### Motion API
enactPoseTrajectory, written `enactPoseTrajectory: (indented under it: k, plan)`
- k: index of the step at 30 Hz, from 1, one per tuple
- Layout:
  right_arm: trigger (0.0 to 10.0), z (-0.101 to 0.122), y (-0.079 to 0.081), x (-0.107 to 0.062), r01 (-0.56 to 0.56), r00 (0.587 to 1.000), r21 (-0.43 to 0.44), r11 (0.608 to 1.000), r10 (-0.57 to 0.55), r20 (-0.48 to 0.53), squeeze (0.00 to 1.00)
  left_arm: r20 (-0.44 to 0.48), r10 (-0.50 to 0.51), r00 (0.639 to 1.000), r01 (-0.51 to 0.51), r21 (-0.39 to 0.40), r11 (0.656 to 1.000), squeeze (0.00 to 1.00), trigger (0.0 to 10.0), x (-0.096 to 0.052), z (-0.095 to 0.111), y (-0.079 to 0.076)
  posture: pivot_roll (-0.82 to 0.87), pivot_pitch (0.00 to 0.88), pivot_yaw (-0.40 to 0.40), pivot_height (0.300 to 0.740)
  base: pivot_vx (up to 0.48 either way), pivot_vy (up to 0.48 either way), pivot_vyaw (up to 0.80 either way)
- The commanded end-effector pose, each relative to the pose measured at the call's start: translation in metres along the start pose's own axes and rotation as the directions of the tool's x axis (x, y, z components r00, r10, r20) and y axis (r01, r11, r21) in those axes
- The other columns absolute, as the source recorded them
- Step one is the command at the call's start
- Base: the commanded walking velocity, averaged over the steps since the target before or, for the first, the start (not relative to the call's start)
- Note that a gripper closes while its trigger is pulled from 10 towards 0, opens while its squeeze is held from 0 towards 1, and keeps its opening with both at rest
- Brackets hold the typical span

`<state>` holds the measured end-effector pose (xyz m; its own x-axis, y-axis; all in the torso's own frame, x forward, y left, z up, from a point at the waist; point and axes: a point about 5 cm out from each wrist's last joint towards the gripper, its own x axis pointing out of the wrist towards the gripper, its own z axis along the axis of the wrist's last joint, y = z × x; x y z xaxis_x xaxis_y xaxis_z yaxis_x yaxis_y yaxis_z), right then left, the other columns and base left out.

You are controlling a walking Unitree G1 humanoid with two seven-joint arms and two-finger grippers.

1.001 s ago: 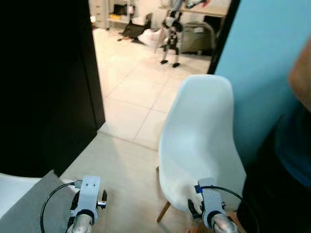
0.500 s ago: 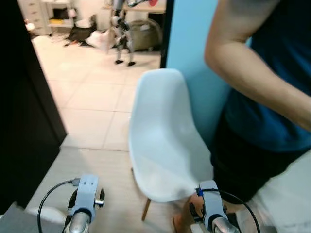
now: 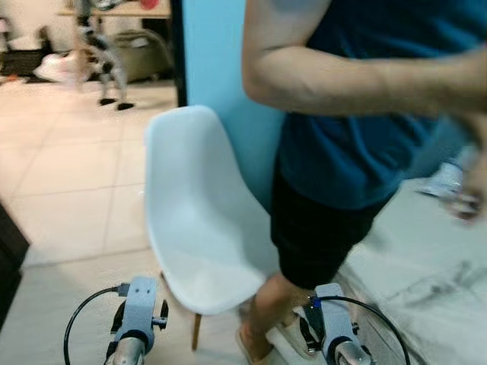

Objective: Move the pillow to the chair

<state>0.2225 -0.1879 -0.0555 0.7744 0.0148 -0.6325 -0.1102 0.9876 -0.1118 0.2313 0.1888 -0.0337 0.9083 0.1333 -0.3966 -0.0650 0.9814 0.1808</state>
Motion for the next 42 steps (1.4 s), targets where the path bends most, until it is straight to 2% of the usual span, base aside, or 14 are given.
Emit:
enactPoseTrajectory:
  k: [1, 8, 9, 11, 13, 25, 32, 42]
  plan:
    - [10.0, -0.001, -0.003, 0.0, 0.01, 1.0, -0.004, 1.0, -0.01, -0.012, 0.0, -0.009, -0.008, 1.0, 0.007, -0.01, 1.0, 0.0, 10.0, 0.001, 0.0, -0.001, 0.01, 0.036, -0.014, 0.74, 0.0, 0.0, -0.8]
    - [10.0, -0.004, -0.003, -0.001, 0.01, 1.0, -0.011, 1.0, -0.01, -0.02, 0.0, -0.024, -0.032, 0.999, 0.032, -0.012, 0.999, 0.0, 10.0, -0.001, -0.004, -0.003, 0.01, 0.039, -0.016, 0.74, 0.0, 0.0, -0.8]
    - [10.0, -0.008, -0.002, -0.003, 0.006, 1.0, -0.021, 1.0, -0.007, -0.027, 0.0, -0.084, -0.03, 0.996, 0.029, -0.014, 0.999, 0.0, 10.0, -0.004, -0.013, -0.003, 0.01, 0.041, -0.016, 0.74, 0.0, 0.0, -0.8]
    - [10.0, -0.012, -0.002, -0.004, 0.004, 0.999, -0.031, 1.0, -0.005, -0.037, 0.0, -0.127, -0.037, 0.991, 0.043, 0.039, 0.998, 0.0, 10.0, -0.005, -0.019, -0.003, 0.01, 0.045, -0.016, 0.74, 0.0, 0.0, -0.8]
    - [10.0, -0.014, -0.002, -0.005, 0.009, 0.999, -0.025, 1.0, -0.011, -0.044, 0.0, -0.12, -0.042, 0.992, 0.049, 0.052, 0.997, 0.0, 10.0, -0.006, -0.019, -0.003, 0.01, 0.047, -0.016, 0.74, 0.0, 0.0, -0.8]
    - [10.0, -0.018, -0.005, -0.007, 0.007, 0.999, -0.035, 0.999, -0.009, -0.05, 0.0, -0.074, -0.03, 0.997, 0.031, 0.015, 0.999, 0.0, 10.0, -0.006, -0.014, -0.004, 0.01, 0.058, -0.022, 0.74, 0.0, 0.0, -0.8]
    - [10.0, -0.018, -0.004, -0.007, 0.011, 0.999, -0.03, 0.999, -0.012, -0.049, 0.0, -0.114, -0.031, 0.993, 0.035, 0.034, 0.999, 0.0, 10.0, -0.007, -0.02, -0.004, 0.01, 0.063, -0.019, 0.74, 0.0, 0.0, -0.8]
    - [10.0, -0.02, -0.005, -0.008, 0.014, 0.998, -0.03, 0.999, -0.015, -0.054, 0.0, -0.083, -0.034, 0.996, 0.036, 0.02, 0.999, 0.0, 10.0, -0.005, -0.013, -0.006, 0.0, 0.079, -0.016, 0.74, 0.0, 0.0, -0.8]
